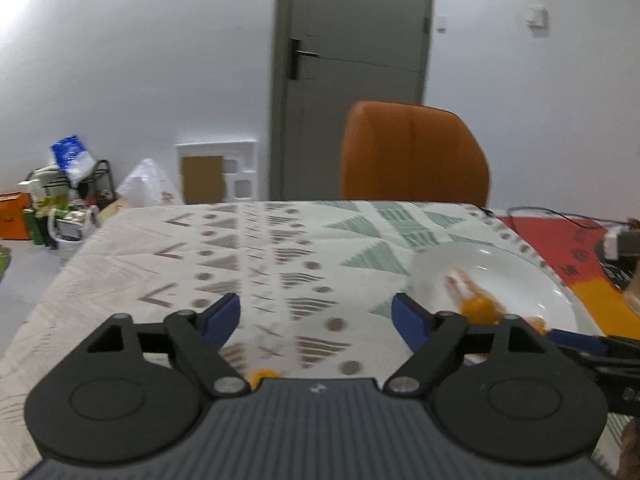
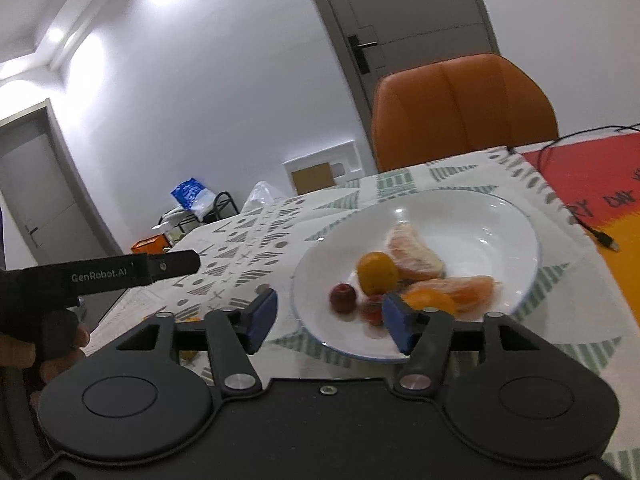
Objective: Organize fruits
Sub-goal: 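Move both tools back over the remaining fruits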
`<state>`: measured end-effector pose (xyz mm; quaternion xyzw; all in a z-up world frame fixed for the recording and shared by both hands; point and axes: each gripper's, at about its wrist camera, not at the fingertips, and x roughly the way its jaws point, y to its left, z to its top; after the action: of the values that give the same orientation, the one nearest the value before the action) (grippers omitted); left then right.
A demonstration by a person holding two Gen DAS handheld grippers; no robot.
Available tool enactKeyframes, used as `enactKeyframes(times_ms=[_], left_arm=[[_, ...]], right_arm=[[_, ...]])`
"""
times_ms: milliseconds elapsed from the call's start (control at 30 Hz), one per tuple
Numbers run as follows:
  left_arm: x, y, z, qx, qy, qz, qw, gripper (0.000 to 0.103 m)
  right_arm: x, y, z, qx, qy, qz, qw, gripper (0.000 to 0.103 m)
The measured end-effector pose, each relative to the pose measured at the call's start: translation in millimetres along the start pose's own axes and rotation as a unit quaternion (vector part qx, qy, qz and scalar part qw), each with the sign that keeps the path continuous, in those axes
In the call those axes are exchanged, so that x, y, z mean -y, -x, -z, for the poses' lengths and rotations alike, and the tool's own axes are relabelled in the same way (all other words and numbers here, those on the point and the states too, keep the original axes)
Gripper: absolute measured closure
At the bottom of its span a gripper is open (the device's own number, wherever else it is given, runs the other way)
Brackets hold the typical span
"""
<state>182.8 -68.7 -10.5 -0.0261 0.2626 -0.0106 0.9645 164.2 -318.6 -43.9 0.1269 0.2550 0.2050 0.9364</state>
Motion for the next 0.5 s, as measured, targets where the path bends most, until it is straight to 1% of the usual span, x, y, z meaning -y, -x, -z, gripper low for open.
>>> enactKeyframes(times_ms=[33,67,100,267,367,500], left_arm=[[-6.1,1.6,-0.5,0.001,0.004,-0.007,1.0,0.019],[-10.6,2.7,-0.6,0.001,0.008,-0.011,0.9999,0.018],[-14.9,3.6,-0.2,0.001,0.011,-0.015,0.9998,0.018],[-36.1,9.2,4.1,-0.001,0.025,-0.035,0.9991,0.017],[-47.7,11.6,8.1,-0.003,0.034,-0.044,0.9984,0.017],[-61.9,15.4,13.8,-0.004,0.043,-0.055,0.9976,0.017]], right_arm=[[-3.1,-0.7,-0.2,0.001,0.002,-0.003,1.0,0.031],[-6.3,-1.4,0.0,0.003,0.004,-0.007,1.0,0.023],[-9.3,-2.4,0.1,0.005,0.006,-0.01,1.0,0.018],[-21.1,-10.5,0.3,-0.001,0.006,-0.028,1.0,0.014],[-29.5,-14.5,1.3,-0.002,0.011,-0.031,0.999,0.01],[-40.6,-19.3,3.4,-0.008,0.019,-0.038,0.999,0.009]])
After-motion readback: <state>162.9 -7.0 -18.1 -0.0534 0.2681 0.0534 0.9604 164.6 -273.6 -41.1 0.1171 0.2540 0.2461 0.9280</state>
